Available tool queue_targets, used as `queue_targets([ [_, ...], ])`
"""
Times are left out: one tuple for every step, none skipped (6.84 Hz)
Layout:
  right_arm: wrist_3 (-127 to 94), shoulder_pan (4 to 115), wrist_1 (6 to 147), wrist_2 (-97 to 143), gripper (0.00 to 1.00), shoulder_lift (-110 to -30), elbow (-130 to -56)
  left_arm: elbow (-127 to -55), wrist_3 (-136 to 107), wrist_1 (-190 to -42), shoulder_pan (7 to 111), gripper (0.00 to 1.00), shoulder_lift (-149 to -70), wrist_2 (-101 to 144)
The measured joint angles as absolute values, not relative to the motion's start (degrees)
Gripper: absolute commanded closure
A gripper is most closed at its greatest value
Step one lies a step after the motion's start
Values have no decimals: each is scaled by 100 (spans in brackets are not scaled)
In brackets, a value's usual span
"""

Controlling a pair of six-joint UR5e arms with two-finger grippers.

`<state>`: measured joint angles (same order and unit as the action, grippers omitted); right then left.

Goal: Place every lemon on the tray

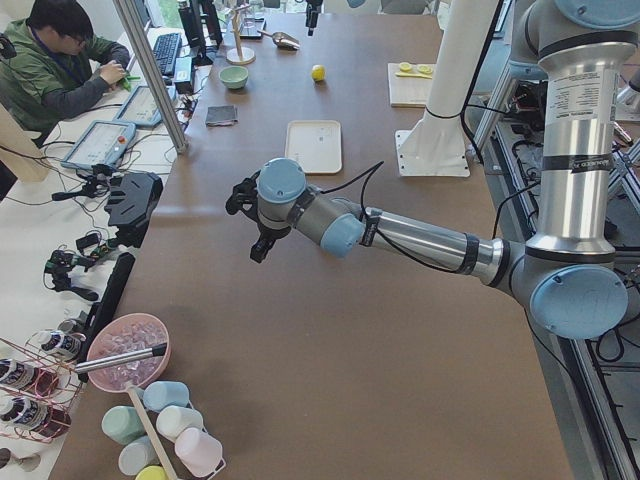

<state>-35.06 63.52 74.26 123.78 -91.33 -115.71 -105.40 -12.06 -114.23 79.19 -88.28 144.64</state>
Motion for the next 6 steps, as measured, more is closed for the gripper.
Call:
queue_targets([
  [-3689, 6226, 7350, 12288, 0, -9116, -11578, -10540, -2173, -11843, 7448, 1, -8826, 14431],
  [-3765, 6182, 7324, 12250, 0, -9120, -11581, -10548, -3012, -12122, 7005, 1, -8825, 14314],
  [-3804, 6167, 7317, 12234, 0, -9123, -11582, -10560, -3890, -12362, 6494, 1, -8829, 14045],
  [-3828, 6165, 7314, 12228, 0, -9129, -11581, -10565, -4669, -12581, 5976, 1, -8828, 13753],
  [-3837, 6164, 7313, 12226, 0, -9140, -11581, -10565, -5230, -12794, 5504, 1, -8792, 13443],
  [-3839, 6164, 7310, 12228, 0, -9154, -11583, -10563, -5612, -13003, 5017, 1, -8707, 12975],
])
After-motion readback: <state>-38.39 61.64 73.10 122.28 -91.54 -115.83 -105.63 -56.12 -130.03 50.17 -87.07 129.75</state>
